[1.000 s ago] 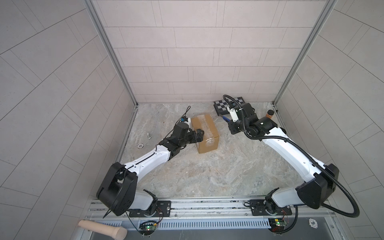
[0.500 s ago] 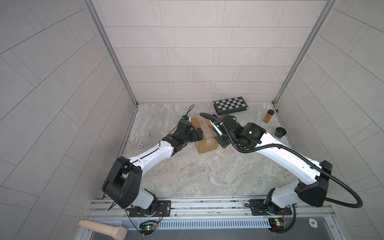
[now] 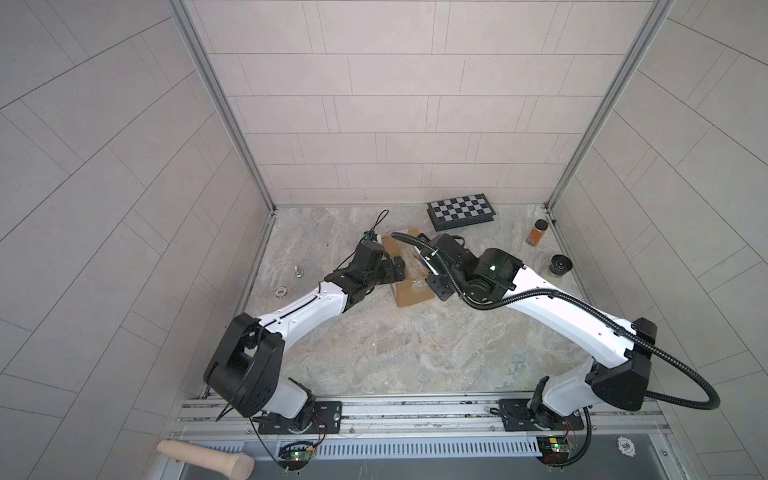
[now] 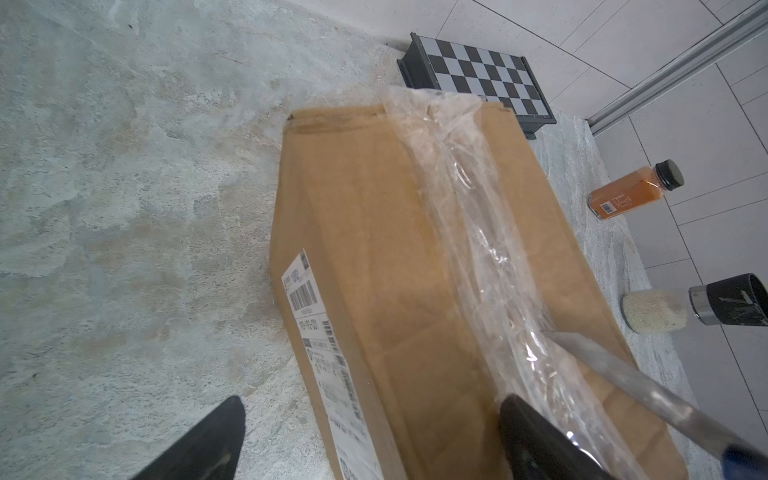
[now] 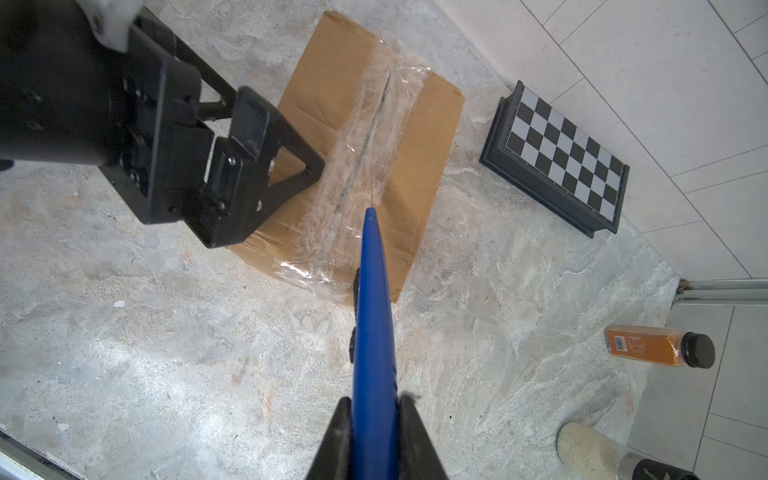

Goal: Unpack the express box
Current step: 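Lower the knife blade onto the box's taped seam while the left gripper holds the box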

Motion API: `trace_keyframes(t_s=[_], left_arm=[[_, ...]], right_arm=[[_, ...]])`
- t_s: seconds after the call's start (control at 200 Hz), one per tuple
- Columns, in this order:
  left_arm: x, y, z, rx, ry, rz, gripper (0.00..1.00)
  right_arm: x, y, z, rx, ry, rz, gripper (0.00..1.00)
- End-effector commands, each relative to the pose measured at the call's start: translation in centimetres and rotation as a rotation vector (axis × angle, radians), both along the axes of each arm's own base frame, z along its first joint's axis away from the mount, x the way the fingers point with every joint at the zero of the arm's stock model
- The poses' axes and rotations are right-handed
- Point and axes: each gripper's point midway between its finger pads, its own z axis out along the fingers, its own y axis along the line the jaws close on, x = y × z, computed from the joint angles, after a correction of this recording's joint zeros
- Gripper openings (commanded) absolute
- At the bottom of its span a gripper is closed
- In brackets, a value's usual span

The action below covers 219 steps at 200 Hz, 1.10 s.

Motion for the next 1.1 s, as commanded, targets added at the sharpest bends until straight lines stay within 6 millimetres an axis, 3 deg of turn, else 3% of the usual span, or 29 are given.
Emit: trace_keyframes(t_s=[0.0, 0.686, 0.976, 1.091], left_arm=[[-1.4, 2.1, -3.6, 0.107, 0.101, 0.035, 0.98], [-1.3, 1.7, -3.7, 0.087, 0.098, 0.030, 0.98], [-1.4, 1.8, -4.0, 0.089, 0.104, 0.029, 0.98], [-1.5, 1.7, -4.1, 0.087, 0.107, 0.030, 0.98]], right_arm=[[-0.2, -0.8, 1.8, 0.001, -0.038, -0.018, 0.00], [-1.0, 1.0, -1.4, 0.046, 0.056, 0.002, 0.00], [-0.6, -0.5, 1.9, 0.034, -0.035, -0.023, 0.00], [-0.7, -0.5, 2.3, 0.052, -0.037, -0.023, 0.00]])
